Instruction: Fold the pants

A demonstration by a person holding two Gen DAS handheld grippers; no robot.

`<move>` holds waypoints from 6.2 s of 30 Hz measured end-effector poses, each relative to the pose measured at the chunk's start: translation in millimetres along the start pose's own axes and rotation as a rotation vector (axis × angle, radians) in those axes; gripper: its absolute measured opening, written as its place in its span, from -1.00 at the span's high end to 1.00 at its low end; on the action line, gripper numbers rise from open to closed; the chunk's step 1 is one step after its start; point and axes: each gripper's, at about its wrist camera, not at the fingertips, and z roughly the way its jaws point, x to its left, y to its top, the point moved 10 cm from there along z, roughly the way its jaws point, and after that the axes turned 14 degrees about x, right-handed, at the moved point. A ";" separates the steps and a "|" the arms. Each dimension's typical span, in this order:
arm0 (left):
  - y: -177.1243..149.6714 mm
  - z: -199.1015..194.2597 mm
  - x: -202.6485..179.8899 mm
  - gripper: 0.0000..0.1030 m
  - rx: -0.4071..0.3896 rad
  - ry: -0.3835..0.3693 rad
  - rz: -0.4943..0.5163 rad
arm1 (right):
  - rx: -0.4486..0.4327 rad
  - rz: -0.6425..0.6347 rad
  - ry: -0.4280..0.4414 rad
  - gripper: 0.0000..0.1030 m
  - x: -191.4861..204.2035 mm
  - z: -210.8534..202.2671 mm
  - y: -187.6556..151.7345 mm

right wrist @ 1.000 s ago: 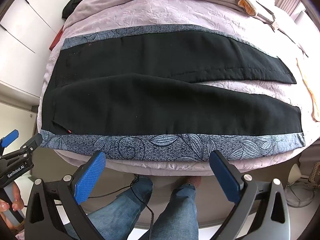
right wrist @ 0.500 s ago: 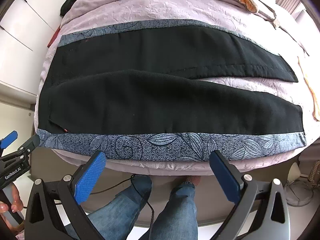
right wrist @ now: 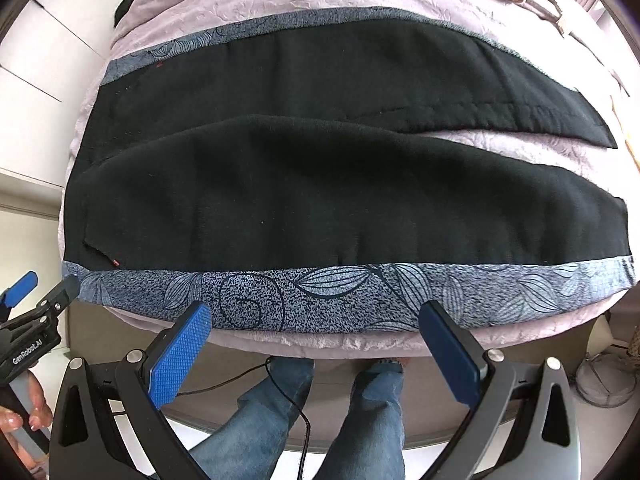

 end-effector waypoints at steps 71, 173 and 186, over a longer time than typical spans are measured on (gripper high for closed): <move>122.2 -72.0 -23.8 0.35 -0.212 -0.403 -0.021 | -0.120 0.037 0.877 0.89 -16.4 -48.8 35.6; 200.0 -26.1 -388.1 0.13 -0.052 -0.059 0.196 | -0.221 0.278 0.398 0.26 -524.4 -98.7 144.5; 271.7 4.8 -408.3 -0.20 -0.104 -0.001 0.148 | -0.163 0.187 0.287 0.45 -471.0 -42.1 164.4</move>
